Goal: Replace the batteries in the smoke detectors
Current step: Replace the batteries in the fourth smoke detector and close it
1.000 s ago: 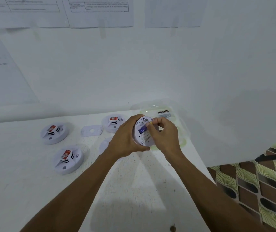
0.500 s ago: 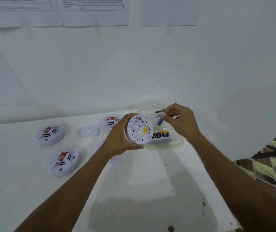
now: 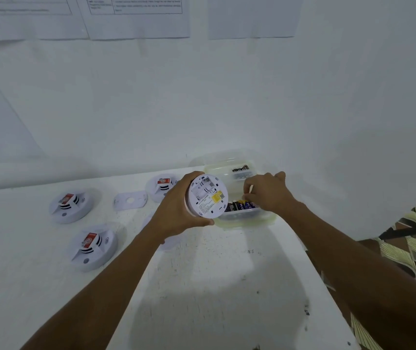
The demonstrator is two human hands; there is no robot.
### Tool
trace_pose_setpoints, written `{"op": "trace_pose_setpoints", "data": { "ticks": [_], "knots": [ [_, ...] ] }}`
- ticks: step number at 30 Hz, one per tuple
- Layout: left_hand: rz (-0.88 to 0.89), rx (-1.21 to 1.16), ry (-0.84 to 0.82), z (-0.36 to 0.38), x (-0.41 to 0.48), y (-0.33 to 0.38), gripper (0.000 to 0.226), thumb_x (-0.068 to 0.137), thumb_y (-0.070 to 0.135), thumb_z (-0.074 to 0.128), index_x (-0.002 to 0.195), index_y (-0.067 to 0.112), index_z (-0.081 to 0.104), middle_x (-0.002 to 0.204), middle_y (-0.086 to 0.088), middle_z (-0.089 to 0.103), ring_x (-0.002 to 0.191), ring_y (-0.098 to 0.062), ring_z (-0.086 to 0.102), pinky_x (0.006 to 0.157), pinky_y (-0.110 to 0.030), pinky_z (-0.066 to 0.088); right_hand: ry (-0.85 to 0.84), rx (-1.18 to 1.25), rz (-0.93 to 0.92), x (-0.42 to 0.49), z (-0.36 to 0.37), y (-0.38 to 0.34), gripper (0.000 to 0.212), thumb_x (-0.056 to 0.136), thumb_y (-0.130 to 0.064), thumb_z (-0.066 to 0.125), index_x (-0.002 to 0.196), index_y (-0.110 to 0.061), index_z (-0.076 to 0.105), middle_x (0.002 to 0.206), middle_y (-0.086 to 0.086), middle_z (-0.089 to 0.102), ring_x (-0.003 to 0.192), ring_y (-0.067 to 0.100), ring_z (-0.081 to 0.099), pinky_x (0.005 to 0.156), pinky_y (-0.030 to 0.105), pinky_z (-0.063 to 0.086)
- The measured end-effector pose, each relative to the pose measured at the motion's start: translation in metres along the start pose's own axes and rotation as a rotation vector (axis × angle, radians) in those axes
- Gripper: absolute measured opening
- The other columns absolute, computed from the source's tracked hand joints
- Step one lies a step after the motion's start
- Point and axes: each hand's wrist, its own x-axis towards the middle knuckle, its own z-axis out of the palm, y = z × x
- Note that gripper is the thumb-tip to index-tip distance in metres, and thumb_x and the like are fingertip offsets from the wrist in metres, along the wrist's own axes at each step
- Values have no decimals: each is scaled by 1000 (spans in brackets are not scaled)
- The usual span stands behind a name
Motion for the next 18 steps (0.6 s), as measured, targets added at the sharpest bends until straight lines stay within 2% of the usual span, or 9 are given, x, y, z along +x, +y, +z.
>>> {"op": "trace_pose_setpoints", "data": {
  "ticks": [4,6,8,9,14,18],
  "knots": [
    [-3,-8,5,-2,5,-2,97,54,38,91,136,28,42,131,15,54,122,-8,51,102,-35,48,67,154,11,9,-12,7,9,88,-28,63,79,-28,63,74,-8,71,75,13,64,85,34,34],
    [2,-15,5,-3,9,-1,97,53,36,92,136,27,42,130,15,55,122,-7,51,102,-32,48,103,314,0,19,-22,10,6,86,-21,65,82,-24,68,74,-7,70,67,11,62,72,27,45],
    [7,-21,4,-4,14,-1,97,53,34,92,136,26,42,130,14,55,122,-6,51,102,-30,47,130,395,-9,33,-31,12,5,84,-17,67,83,-21,69,73,-4,69,62,9,60,58,21,43],
    [9,-22,3,-5,16,-1,97,52,34,92,136,26,42,130,14,55,122,-6,51,102,-30,47,133,404,-13,42,-33,13,4,84,-17,68,82,-21,69,72,-4,69,62,10,61,56,21,42],
    [21,-2,-1,-10,28,-4,98,52,40,90,136,25,42,131,11,54,123,-11,51,103,-35,47,-4,337,4,90,-32,7,10,82,-17,74,90,-14,69,79,-2,67,72,19,68,70,29,53],
    [28,28,1,-18,37,-13,100,52,38,93,136,26,41,132,14,54,122,-8,51,103,-32,46,-159,177,20,118,-19,-1,17,77,-21,79,89,-19,68,97,-3,63,73,16,64,73,29,52]
  ]
}}
